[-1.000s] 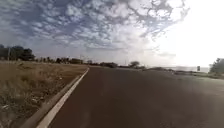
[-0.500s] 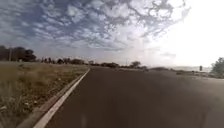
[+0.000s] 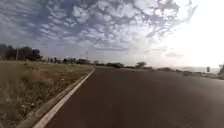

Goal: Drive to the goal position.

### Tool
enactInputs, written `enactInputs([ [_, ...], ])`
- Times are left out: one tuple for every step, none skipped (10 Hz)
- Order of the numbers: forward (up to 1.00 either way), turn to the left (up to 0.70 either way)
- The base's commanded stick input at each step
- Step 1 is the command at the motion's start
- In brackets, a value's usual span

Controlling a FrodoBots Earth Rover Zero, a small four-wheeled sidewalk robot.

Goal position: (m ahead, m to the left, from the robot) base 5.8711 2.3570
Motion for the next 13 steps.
enactInputs([
  [0.45,0.00],
  [0.45,0.00],
  [0.45,0.00],
  [0.45,0.00],
  [0.45,0.00],
  [0.45,0.00],
  [0.45,0.00],
  [0.45,0.00],
  [0.45,0.27],
  [0.45,0.27],
  [0.45,0.27],
  [0.45,0.27],
  [0.45,0.27],
])
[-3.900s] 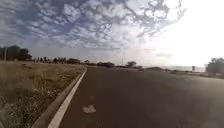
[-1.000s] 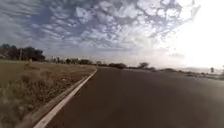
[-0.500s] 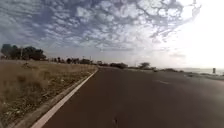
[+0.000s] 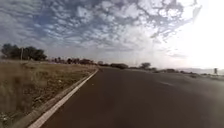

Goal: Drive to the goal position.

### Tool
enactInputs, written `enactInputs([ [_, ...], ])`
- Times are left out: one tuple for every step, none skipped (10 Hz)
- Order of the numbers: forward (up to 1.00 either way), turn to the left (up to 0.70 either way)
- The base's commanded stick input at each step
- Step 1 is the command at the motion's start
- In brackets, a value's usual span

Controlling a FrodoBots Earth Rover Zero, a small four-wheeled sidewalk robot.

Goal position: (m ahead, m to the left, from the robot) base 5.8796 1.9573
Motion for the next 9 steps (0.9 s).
enactInputs([
  [0.45,0.27],
  [0.45,0.16],
  [0.45,0.03],
  [0.45,0.00],
  [0.45,0.00],
  [0.45,0.00],
  [0.45,0.00],
  [0.45,0.00],
  [0.45,0.00],
])
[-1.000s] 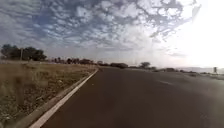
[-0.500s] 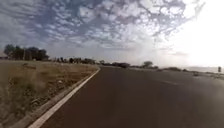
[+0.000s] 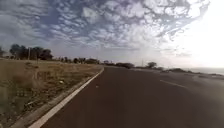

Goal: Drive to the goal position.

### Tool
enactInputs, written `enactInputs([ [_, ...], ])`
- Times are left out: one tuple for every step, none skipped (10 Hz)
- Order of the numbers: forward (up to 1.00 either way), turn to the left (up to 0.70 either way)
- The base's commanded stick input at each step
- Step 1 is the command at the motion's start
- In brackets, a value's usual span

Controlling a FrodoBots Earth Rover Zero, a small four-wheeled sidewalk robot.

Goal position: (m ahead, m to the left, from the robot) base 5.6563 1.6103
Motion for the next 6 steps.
enactInputs([
  [0.45,0.00],
  [0.45,0.00],
  [0.45,0.00],
  [0.45,0.00],
  [0.45,0.00],
  [0.45,0.00],
])
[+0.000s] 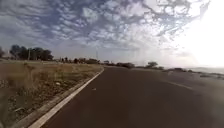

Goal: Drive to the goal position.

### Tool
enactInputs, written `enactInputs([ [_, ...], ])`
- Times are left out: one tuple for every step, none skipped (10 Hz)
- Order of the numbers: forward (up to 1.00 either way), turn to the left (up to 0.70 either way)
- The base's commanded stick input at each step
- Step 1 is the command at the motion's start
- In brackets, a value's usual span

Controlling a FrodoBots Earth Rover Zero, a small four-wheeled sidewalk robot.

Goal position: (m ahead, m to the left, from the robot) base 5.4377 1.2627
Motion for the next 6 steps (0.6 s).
enactInputs([
  [0.45,0.00],
  [0.45,0.00],
  [0.45,0.00],
  [0.45,0.00],
  [0.45,0.00],
  [0.45,0.00],
])
